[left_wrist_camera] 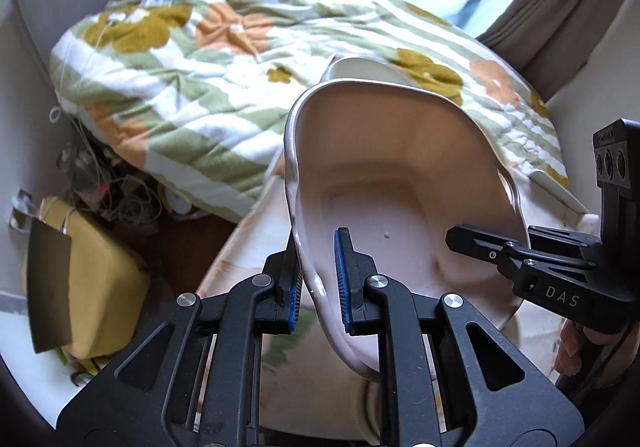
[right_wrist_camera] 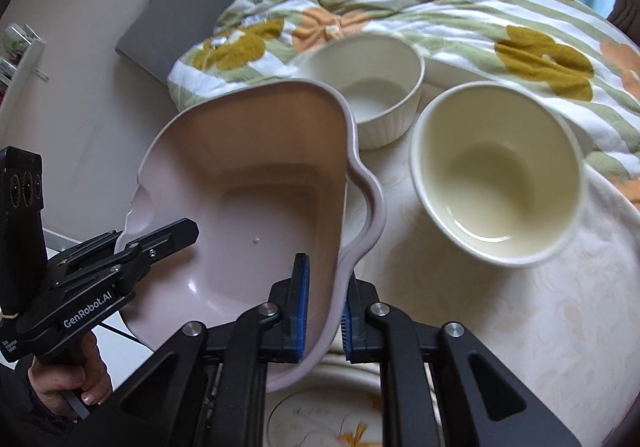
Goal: Organize plates and bowls
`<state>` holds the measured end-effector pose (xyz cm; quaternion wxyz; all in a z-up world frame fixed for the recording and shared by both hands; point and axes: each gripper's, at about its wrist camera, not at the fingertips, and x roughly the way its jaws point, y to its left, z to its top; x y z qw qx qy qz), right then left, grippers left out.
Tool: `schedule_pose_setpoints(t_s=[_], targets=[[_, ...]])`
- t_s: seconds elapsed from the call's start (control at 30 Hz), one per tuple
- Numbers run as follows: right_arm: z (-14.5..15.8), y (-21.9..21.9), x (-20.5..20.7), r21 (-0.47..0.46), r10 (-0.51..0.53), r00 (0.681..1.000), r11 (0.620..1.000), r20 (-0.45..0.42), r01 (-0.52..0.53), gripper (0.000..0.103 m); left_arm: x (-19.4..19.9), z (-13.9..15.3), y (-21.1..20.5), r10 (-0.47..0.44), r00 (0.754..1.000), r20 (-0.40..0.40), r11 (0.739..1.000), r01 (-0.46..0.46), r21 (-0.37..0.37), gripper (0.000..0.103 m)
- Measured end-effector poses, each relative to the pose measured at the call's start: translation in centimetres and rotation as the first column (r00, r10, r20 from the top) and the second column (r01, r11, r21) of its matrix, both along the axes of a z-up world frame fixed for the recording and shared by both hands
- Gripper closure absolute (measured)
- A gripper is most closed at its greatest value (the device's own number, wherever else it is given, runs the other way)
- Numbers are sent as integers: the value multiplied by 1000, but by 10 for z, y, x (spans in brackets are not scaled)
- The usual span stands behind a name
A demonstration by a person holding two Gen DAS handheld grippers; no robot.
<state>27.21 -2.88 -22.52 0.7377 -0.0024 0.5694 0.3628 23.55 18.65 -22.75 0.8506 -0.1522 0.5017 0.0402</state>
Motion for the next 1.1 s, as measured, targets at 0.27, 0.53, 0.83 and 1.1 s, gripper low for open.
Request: schedule_pose_setpoints(t_s=[0.27, 0.53, 0.83, 1.1], targets=[[57, -88, -35, 42, -143, 987, 989, 74, 140, 90, -19, 56, -96, -151, 986, 71, 989, 150, 15, 90], [78, -217, -87, 39, -339, 934, 941, 108, 337, 90, -43, 65, -219, -314, 945, 89, 949, 316, -4, 90], [46, -323, -125, -28, -480, 873, 875, 84, 484, 90, -61, 21, -332, -437, 898, 41, 895, 439, -73, 90], [-11, -373, -130, -60, -578, 815, 812, 49, 580, 90, -49, -39, -376, -517, 856, -15, 854, 515, -77, 90]])
